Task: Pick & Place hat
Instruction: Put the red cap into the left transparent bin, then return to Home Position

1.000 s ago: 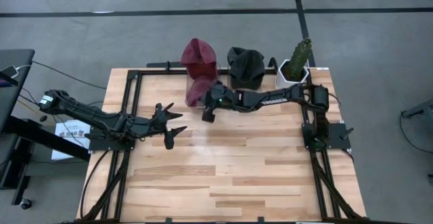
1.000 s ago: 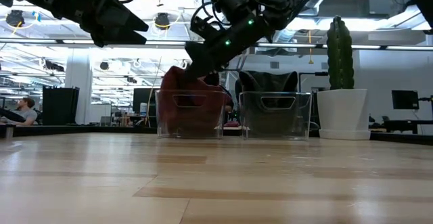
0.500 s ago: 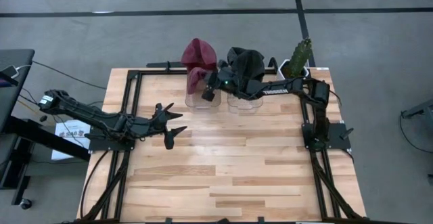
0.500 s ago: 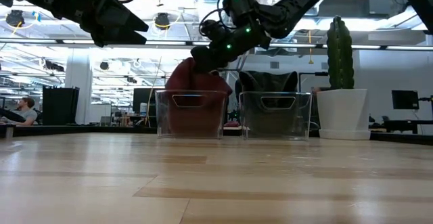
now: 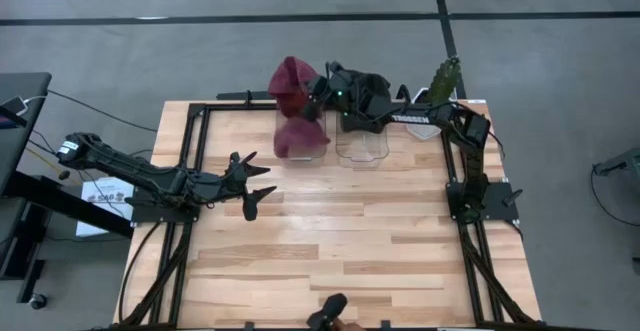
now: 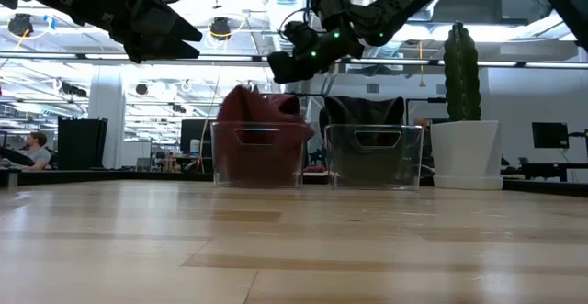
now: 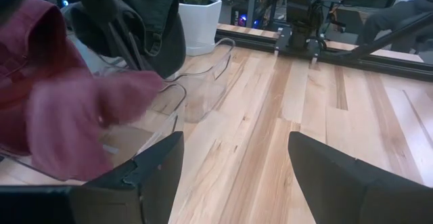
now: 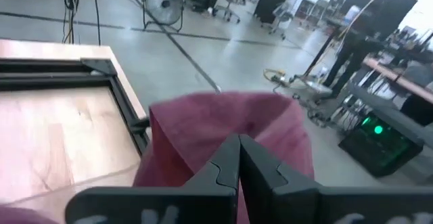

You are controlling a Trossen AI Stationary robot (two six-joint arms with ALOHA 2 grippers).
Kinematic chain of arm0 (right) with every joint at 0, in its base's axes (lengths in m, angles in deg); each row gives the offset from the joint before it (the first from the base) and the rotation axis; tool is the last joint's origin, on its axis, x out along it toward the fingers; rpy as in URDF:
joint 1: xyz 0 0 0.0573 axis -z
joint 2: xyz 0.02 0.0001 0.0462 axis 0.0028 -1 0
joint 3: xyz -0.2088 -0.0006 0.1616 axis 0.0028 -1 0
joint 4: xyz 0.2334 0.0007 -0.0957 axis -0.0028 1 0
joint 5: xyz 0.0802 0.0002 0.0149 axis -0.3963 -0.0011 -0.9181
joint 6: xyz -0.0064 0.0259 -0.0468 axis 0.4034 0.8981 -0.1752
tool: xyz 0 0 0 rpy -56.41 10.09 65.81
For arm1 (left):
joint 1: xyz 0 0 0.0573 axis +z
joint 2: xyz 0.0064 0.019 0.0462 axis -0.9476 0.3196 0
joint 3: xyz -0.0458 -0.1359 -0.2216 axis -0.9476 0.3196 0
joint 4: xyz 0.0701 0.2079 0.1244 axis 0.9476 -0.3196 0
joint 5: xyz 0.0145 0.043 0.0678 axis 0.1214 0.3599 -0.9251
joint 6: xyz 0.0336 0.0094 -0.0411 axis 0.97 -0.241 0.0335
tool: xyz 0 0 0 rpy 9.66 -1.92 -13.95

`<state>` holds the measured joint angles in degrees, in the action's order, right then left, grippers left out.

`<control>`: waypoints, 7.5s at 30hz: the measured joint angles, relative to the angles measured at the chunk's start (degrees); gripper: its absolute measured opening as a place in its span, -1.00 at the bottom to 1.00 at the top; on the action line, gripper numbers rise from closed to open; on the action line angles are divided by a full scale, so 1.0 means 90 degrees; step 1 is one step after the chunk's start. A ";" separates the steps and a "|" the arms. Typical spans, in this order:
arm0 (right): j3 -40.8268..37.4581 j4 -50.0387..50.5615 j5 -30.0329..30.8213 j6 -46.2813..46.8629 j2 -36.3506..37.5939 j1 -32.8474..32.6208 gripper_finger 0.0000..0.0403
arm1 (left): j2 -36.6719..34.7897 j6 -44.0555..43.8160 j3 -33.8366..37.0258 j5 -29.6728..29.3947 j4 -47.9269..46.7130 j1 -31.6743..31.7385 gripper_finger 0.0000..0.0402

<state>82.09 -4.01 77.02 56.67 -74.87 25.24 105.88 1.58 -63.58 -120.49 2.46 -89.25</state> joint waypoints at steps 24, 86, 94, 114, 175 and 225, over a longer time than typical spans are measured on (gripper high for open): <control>-0.0196 0.2263 -0.0508 -0.0783 -0.0116 -0.2167 -1.00 | 0.0002 0.0085 0.0000 0.0000 0.0009 -0.0001 0.32; 0.0709 0.0607 0.0479 -0.1399 -0.0534 0.0515 -1.00 | 0.0002 0.0021 0.0000 0.0000 0.0088 0.0000 0.32; 0.0709 0.0415 0.0442 -0.1394 -0.0534 0.0802 -1.00 | 0.0002 0.0021 0.0000 0.0000 0.0150 -0.0001 0.32; 0.0735 -0.0011 0.0625 -0.1342 -0.0534 0.1219 -1.00 | 0.0060 0.0005 0.0000 -0.0046 0.0246 0.0189 0.32; -0.8435 0.2029 -0.1428 0.2220 1.2394 -0.2907 -1.00 | 0.0000 -0.0688 0.2446 0.0700 0.4007 -0.0475 0.32; -0.9228 0.1879 -0.1474 0.2495 1.2497 -0.2815 -1.00 | -0.1095 -0.0644 0.2438 0.0767 0.4055 0.0127 0.32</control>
<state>-0.95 12.90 63.75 79.12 37.60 -0.09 96.02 -4.22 -41.64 -113.58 38.96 -88.11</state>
